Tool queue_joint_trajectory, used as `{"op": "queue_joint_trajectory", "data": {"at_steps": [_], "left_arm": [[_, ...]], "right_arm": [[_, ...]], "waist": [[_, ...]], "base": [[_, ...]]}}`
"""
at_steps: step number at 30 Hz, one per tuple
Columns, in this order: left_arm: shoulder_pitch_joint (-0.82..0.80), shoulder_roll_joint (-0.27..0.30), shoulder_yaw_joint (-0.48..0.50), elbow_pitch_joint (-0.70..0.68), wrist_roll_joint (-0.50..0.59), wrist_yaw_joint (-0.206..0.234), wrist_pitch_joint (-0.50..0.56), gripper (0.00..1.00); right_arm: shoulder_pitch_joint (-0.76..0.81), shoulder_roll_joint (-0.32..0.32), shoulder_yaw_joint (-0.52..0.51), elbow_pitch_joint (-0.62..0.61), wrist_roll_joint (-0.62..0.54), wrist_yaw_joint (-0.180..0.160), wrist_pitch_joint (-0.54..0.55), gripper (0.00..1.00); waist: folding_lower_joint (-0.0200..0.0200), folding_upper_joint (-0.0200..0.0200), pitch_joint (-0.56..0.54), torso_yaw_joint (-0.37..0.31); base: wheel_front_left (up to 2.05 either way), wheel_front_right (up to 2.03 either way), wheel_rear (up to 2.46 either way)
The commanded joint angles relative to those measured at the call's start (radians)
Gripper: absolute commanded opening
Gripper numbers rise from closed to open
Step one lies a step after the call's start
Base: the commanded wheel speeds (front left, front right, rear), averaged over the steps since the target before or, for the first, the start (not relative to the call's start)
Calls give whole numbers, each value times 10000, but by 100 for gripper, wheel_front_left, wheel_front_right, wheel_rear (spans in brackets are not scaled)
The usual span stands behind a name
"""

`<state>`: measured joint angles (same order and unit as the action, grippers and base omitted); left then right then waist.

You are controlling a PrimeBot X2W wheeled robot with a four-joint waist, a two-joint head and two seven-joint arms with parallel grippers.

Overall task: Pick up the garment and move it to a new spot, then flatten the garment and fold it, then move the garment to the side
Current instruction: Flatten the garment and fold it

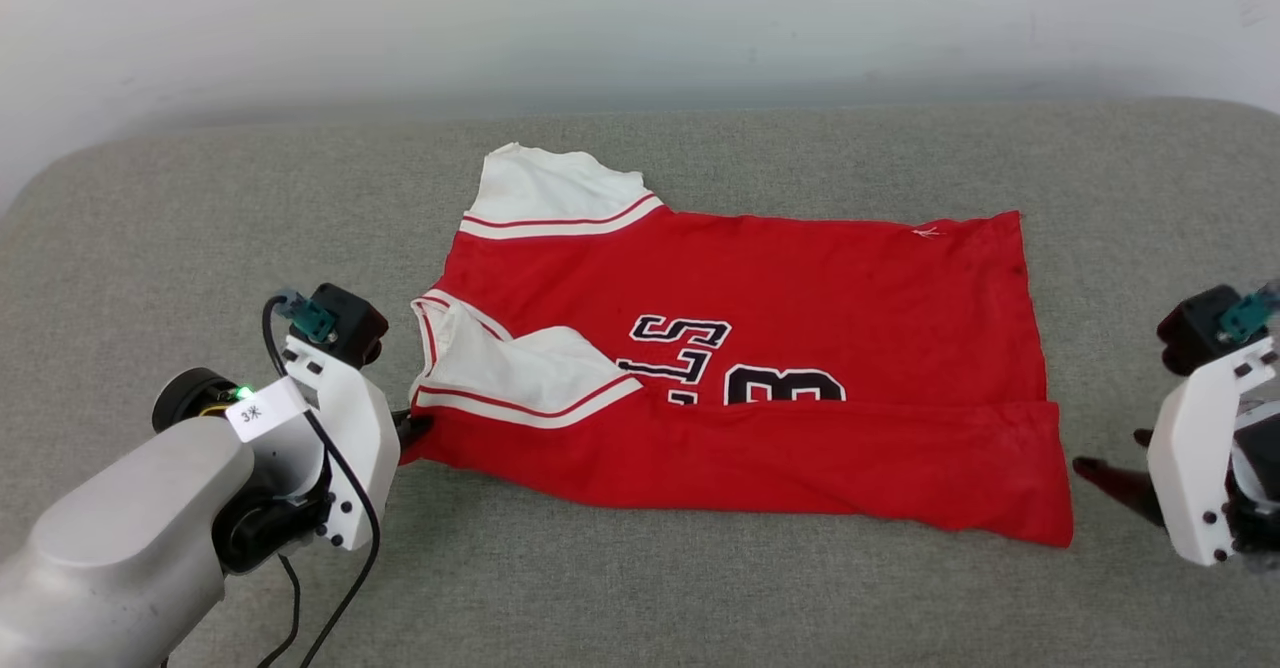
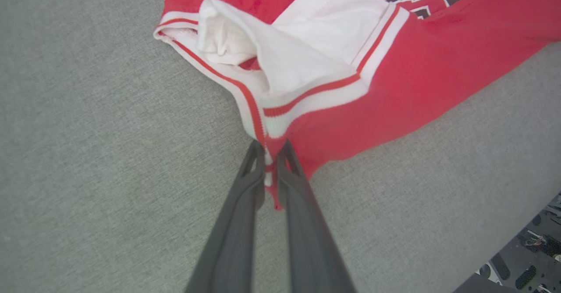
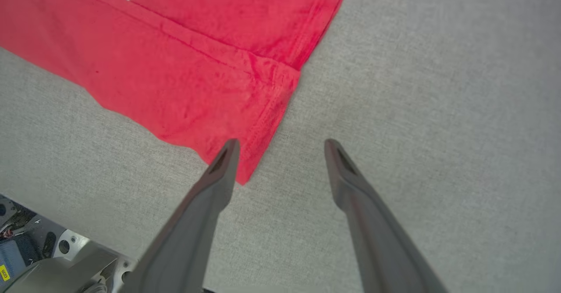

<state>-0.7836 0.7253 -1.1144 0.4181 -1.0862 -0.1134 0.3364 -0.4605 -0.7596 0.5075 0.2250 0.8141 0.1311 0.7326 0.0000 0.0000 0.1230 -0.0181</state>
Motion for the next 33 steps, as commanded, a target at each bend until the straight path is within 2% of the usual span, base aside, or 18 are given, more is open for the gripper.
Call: {"op": "queue_joint_trajectory", "data": {"at_steps": [1, 11, 19, 20, 21, 26, 33], "left_arm": [[-91, 65, 29, -112, 73, 90, -74, 0], [-237, 211, 105, -541, 145, 272, -66, 0], [-16, 119, 70, -428, 95, 333, -235, 0], [28, 111, 63, -400, 72, 329, -251, 0], [69, 101, 52, -369, 43, 322, -277, 0], [339, 81, 23, -224, -86, 283, -409, 0], [856, 458, 7, -558, -211, 366, -628, 0]], "right_arm": [[185, 184, 42, 69, 1, -8, 153, 100], [399, 1384, -24, 1438, -498, -8, -137, 100], [491, 2257, 724, 2564, -409, -4, -594, 100], [452, 2252, 744, 2604, -377, -4, -740, 38], [407, 2216, 790, 2640, -345, -4, -846, 0], [173, 1793, 817, 2554, -122, -7, -1475, 0], [379, 1165, 931, 1685, 318, -7, -2181, 0]], "waist": [[0, 0, 100, 7], [0, 0, 722, 178], [0, 0, 858, 206], [0, 0, 833, 186], [0, 0, 792, 169], [0, 0, 454, 96], [0, 0, -116, -3]], "base": [[0, 0, 0], [0, 0, 0], [0, 0, 0], [0, 0, 0], [0, 0, 0], [0, 0, 0], [0, 0, 0]]}}
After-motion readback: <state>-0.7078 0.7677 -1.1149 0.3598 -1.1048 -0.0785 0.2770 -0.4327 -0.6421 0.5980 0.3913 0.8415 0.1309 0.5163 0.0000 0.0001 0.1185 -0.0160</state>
